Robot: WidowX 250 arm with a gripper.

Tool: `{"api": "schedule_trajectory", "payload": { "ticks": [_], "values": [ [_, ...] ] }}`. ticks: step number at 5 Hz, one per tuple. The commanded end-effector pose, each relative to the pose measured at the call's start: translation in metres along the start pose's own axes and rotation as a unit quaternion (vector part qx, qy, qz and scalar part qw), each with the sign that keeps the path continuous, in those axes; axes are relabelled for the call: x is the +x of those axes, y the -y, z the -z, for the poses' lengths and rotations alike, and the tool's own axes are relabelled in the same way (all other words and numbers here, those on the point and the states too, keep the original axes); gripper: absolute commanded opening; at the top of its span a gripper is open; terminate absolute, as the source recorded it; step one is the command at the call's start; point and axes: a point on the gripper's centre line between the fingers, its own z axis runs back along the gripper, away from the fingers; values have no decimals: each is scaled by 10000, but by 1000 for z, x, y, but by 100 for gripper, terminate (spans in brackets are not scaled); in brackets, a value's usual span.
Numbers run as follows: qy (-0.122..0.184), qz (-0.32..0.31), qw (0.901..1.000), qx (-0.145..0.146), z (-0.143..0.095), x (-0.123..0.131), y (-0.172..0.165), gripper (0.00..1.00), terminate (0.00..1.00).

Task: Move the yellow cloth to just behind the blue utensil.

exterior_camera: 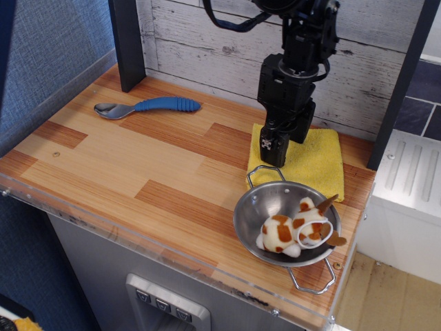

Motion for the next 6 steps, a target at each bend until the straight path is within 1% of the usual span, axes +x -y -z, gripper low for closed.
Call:
{"api": "schedule_trajectory", "payload": {
  "ticks": [1,2,3,4,5,6],
  "values": [
    [-37,-326,9993,-191,-9,16,-11,100,0],
    [34,-581,9980,-244,-13,31,-15,100,0],
    [130,-869,9957,-280,-17,51,-18,100,0],
    [316,-1068,9933,-307,-20,69,-21,100,0],
    [302,-1365,9896,-326,-20,89,-28,100,0],
    [434,-1496,9873,-309,-17,103,-33,100,0]
  ]
}}
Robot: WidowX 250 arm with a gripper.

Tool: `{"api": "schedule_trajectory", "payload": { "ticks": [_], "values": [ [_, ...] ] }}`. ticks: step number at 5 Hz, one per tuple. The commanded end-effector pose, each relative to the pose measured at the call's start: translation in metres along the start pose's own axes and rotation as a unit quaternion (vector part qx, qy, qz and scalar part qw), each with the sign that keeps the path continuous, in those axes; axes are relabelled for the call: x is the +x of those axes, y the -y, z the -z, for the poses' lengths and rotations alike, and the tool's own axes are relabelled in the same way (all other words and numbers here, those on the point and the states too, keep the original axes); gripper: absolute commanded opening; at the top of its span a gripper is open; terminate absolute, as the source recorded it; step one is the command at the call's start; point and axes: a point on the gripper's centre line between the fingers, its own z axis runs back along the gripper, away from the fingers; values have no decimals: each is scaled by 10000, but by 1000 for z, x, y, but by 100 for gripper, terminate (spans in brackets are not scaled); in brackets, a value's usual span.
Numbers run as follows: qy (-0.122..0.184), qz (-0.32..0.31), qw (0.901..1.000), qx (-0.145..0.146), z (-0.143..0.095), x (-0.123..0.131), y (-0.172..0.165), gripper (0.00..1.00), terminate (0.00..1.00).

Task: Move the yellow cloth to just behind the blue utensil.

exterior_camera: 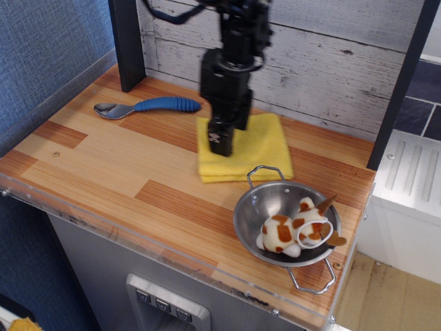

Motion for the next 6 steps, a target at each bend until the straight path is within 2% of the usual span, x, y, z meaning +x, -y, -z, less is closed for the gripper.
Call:
{"api": "schedule_trajectory", "payload": {
  "ticks": [1,4,5,6],
  "values": [
    [281,-440,9982,-299,-17,45,-9,100,0],
    [567,-1345,9891,-217,-19,111,-37,100,0],
    [531,-1473,9875,-151,-16,116,-40,100,0],
    [476,-1435,9884,-155,-17,111,-40,100,0]
  ]
}}
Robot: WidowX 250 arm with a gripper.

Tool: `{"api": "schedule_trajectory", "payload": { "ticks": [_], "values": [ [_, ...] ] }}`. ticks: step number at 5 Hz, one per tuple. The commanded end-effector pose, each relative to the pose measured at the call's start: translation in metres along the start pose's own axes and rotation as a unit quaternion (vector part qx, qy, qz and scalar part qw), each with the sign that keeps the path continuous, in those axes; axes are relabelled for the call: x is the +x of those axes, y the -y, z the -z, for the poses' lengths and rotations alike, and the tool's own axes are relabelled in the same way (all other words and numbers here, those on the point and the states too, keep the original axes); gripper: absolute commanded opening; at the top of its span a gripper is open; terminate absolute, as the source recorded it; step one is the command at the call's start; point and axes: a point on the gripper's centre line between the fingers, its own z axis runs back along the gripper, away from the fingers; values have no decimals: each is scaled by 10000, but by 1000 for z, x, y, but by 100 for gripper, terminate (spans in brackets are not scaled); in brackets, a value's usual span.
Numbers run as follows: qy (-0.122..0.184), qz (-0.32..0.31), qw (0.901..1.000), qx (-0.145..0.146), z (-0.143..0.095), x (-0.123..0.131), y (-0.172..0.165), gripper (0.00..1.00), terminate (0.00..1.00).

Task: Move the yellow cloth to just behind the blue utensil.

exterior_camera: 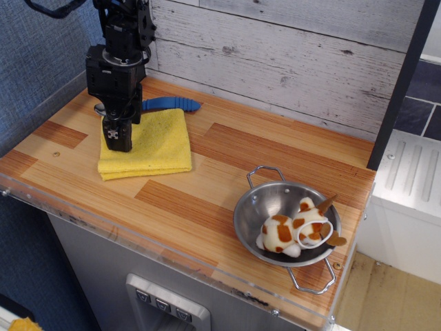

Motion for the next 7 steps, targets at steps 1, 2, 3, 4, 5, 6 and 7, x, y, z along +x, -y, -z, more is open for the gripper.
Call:
{"api": "schedule_trajectory", "payload": {
  "ticks": [1,2,3,4,5,6,7],
  "values": [
    [-87,-22,9993,-376,-32,-3,-3,100,0],
    [-156,12,9990,-409,-58,-3,2,100,0],
    [-222,-69,9976,-657,-94,0,6,100,0],
    [-324,-215,9955,-864,-124,5,4,100,0],
    [-324,-215,9955,-864,-124,5,4,100,0],
    [-324,-215,9955,-864,-124,5,4,100,0],
    [-324,-215,9955,-864,-124,5,4,100,0]
  ]
}}
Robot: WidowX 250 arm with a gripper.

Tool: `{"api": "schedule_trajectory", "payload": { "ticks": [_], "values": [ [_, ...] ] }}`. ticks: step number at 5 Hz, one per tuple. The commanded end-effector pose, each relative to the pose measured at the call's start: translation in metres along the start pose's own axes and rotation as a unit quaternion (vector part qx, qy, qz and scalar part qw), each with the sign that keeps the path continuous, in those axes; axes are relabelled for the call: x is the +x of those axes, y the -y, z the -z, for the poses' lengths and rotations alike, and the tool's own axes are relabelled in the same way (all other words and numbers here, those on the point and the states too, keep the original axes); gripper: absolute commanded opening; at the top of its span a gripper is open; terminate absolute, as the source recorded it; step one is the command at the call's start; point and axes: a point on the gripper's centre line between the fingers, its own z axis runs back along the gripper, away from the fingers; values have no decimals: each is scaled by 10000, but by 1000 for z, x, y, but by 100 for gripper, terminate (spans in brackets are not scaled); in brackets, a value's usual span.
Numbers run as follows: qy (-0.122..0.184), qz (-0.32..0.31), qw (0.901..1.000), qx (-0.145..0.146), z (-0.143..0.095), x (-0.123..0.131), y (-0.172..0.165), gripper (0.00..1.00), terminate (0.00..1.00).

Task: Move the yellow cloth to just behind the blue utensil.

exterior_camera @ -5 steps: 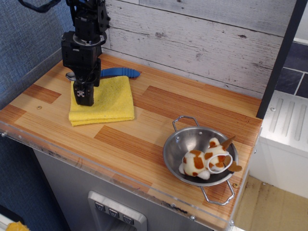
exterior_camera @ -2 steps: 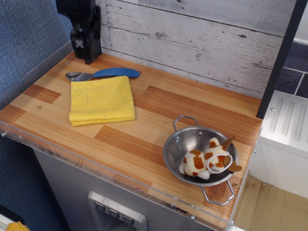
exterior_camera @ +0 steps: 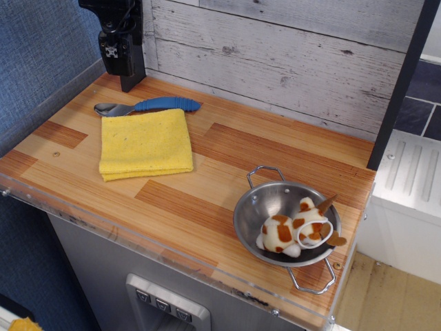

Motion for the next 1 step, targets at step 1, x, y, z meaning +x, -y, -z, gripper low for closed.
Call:
{"api": "schedule_trajectory", "payload": {
  "ticks": [1],
  "values": [
    [-38,-38,9995,-306,-22,1,-5,100,100]
  ]
}}
